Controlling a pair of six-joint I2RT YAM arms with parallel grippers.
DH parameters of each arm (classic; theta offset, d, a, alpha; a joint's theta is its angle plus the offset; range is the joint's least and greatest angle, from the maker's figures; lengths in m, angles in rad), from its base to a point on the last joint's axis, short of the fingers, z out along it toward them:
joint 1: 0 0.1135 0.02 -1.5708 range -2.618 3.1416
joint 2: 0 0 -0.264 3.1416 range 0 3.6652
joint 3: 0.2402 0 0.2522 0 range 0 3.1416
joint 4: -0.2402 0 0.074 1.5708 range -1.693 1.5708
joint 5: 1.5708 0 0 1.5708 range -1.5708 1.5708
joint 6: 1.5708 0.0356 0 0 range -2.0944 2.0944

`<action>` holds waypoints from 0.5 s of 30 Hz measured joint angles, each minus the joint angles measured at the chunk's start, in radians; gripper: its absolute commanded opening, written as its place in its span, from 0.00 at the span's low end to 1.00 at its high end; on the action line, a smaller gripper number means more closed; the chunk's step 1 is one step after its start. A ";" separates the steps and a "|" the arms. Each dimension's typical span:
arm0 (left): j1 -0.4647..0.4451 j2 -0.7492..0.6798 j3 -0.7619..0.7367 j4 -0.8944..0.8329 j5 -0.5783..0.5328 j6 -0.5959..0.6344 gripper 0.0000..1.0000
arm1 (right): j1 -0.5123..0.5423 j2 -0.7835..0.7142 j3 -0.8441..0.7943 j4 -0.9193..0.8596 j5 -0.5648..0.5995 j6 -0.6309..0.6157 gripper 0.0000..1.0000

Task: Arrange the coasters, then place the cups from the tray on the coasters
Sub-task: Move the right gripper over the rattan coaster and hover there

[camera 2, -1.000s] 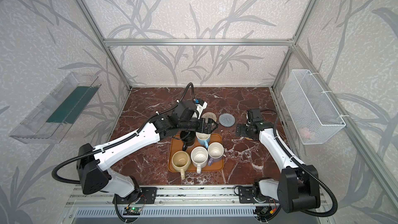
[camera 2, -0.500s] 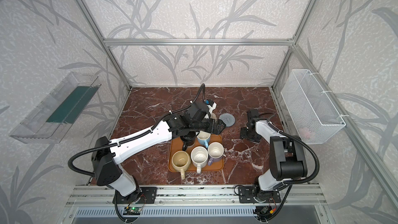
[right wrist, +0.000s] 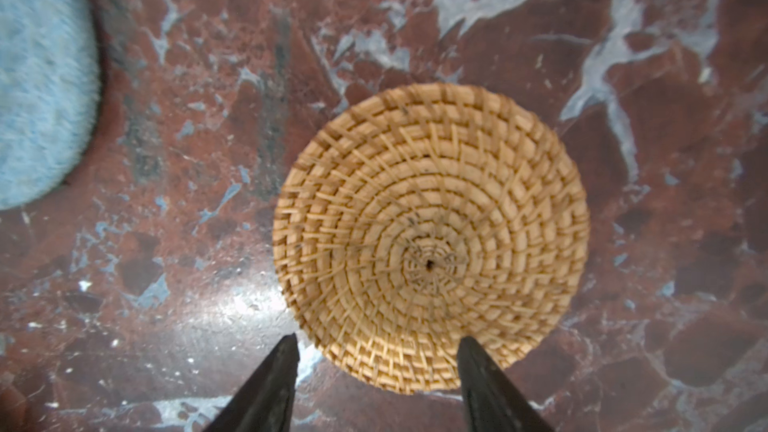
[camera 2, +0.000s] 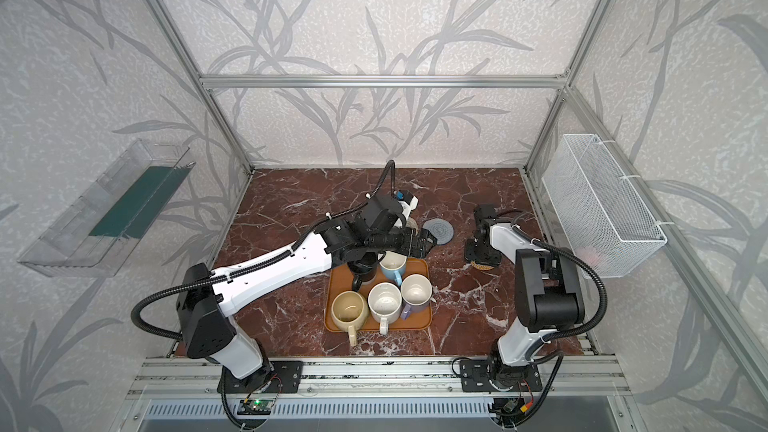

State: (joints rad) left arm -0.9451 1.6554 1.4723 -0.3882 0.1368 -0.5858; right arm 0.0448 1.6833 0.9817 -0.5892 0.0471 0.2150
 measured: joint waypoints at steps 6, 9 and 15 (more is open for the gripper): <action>0.000 0.000 0.000 0.001 0.000 0.000 0.99 | 0.006 0.069 0.067 -0.026 0.011 -0.005 0.53; 0.000 0.000 -0.001 0.002 0.000 0.000 0.99 | 0.011 0.092 0.093 -0.033 0.014 -0.006 0.52; 0.003 0.000 -0.006 0.010 0.000 0.000 0.99 | 0.016 0.134 0.148 -0.062 0.014 -0.008 0.50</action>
State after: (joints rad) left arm -0.9424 1.6550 1.4658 -0.3782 0.1371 -0.5858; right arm 0.0608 1.8168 1.1297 -0.6514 0.0616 0.2066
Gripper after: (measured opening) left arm 0.992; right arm 0.505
